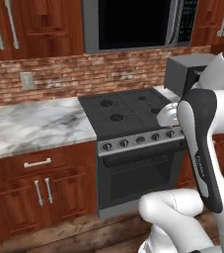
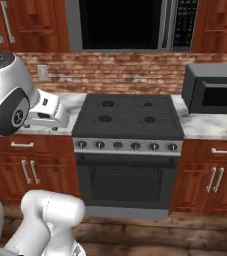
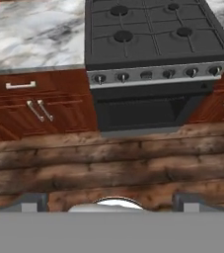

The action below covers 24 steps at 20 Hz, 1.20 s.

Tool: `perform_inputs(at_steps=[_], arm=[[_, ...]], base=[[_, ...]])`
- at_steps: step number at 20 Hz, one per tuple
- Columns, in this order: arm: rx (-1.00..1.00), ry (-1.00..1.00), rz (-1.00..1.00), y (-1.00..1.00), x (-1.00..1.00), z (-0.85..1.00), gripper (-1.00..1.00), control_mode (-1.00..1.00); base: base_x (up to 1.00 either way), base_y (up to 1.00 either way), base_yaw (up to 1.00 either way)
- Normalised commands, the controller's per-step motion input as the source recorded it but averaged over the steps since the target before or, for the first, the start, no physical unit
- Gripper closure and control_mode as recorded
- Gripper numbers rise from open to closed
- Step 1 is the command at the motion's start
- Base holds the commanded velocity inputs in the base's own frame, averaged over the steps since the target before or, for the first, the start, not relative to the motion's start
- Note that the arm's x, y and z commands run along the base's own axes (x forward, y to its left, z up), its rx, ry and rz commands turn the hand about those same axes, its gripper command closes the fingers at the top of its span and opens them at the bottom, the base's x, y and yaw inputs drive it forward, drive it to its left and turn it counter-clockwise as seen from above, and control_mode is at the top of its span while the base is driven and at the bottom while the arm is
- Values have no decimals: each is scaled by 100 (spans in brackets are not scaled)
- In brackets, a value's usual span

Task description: Navigate to the toaster oven.

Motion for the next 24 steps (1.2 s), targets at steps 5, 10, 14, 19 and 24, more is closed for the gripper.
perform_inputs(at_steps=[5,10,14,19,24], arm=[[0,0,0,0,0,0,-100,100],[0,0,0,0,0,0,-100,100],[0,0,0,0,0,0,-100,100],[0,0,0,0,0,0,-100,100],[0,0,0,0,0,0,-100,100]], base=[[95,-100,1],[90,-100,7],[65,-100,6],[69,-100,5],[88,-90,7]])
